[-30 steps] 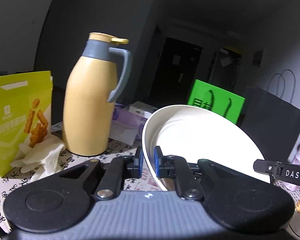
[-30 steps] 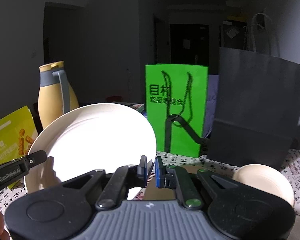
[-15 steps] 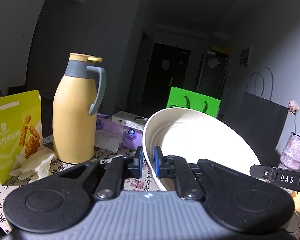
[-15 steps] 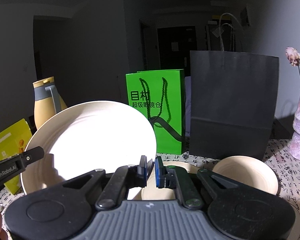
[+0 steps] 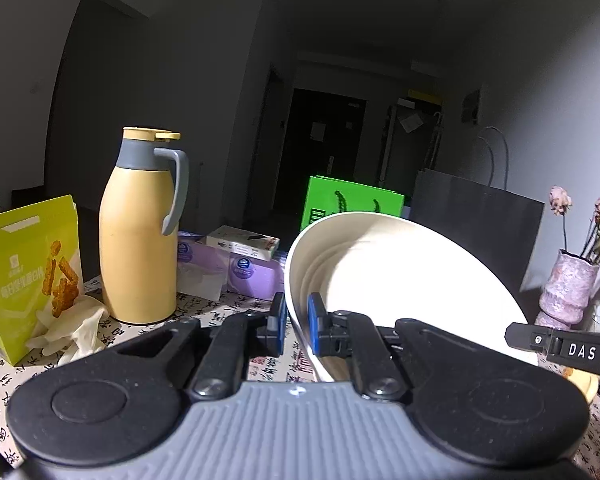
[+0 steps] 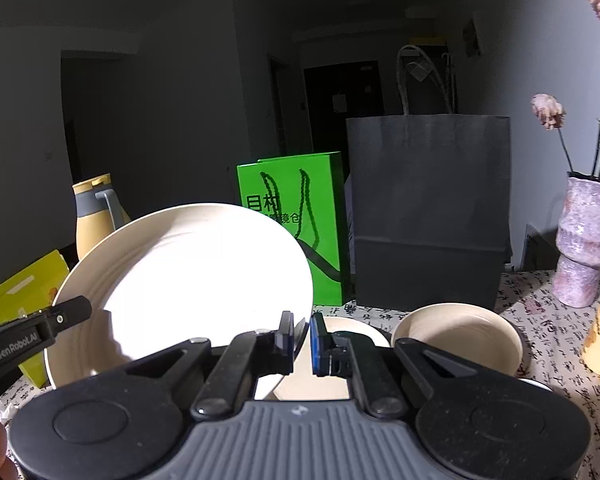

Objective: Organize plates and bowls
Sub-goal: 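Lift the cream plate with both grippers and carry it back across the table, then lower the held cream plate onto the cloth in front of the bowls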

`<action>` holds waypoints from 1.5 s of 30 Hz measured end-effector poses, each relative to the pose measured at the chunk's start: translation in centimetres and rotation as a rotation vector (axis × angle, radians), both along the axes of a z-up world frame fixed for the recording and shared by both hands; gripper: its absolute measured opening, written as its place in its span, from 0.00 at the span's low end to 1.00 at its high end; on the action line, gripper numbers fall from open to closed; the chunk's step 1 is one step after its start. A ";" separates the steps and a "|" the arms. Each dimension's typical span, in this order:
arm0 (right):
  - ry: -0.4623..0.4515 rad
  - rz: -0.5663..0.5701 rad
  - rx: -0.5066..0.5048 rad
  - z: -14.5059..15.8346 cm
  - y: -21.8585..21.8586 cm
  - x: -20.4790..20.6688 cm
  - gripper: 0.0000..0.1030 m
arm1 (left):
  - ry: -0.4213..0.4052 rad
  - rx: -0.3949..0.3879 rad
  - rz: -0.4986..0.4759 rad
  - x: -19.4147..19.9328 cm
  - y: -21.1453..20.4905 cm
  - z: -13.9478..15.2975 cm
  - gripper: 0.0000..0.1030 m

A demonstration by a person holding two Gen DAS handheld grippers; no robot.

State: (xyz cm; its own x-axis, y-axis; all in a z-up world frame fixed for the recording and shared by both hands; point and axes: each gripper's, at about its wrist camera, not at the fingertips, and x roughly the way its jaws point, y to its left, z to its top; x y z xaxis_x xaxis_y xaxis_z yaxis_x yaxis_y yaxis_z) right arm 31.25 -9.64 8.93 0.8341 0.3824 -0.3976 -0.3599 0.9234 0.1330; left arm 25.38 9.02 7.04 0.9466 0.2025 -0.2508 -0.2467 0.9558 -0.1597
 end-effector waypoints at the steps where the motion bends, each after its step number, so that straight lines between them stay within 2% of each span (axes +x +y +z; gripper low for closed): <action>1: -0.002 -0.004 0.002 0.1 -0.3 -0.3 0.07 | 0.000 0.002 -0.004 -0.2 -0.4 0.0 0.11; 10: -0.004 -0.030 0.020 -0.1 -3.7 -2.8 0.07 | -0.002 0.044 -0.026 -2.2 -3.9 0.3 0.11; 27: -0.042 -0.066 0.061 -0.8 -9.9 -8.0 0.08 | 0.003 0.069 -0.086 -5.1 -8.6 -0.5 0.12; 45: -0.035 -0.114 0.107 -3.6 -14.9 -12.3 0.08 | 0.027 0.089 -0.170 -7.6 -12.4 -2.7 0.12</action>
